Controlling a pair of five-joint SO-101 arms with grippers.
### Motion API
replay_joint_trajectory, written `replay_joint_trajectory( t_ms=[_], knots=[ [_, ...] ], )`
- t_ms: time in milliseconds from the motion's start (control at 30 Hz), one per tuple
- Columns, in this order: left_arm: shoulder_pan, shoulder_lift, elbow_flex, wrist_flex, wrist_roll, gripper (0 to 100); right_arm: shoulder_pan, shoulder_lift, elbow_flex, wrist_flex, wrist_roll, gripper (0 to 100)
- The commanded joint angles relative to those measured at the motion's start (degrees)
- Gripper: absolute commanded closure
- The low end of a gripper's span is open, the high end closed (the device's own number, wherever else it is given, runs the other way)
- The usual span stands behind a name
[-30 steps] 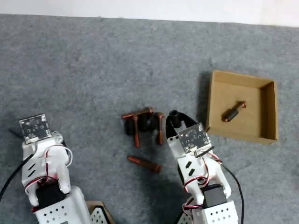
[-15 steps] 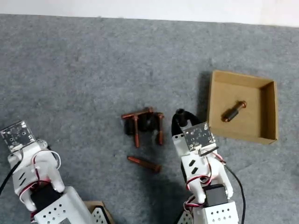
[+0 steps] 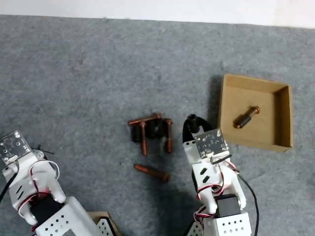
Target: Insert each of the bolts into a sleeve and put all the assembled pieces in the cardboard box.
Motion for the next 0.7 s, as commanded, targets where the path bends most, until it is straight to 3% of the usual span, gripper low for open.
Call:
replay_joint_trajectory(
  t_ms=[0, 167, 333, 500, 667],
  knots=[
    [0.3, -0.5, -5.2, 0.9, -2.0, 99, 0.4, -1.2, 7.7, -0.2, 0.3, 99.4],
    [13.6, 4.3, -35.3, 0.3, -3.5, 99, 0.4, -1.2, 7.8, -0.2, 0.3, 99.4],
    [24.5, 37.8, -74.6, 1.1, -5.6, 97, 0.4, -1.2, 7.8, -0.2, 0.3, 99.4],
    [36.0, 74.9, -102.1, 18.6, -10.5, 95, 0.4, -1.2, 7.8, -0.1, 0.3, 99.4],
    [46.0, 93.8, -106.8, 36.5, -9.1, 95, 0.7, -1.0, 7.8, 0.1, 0.4, 99.4]
  ],
)
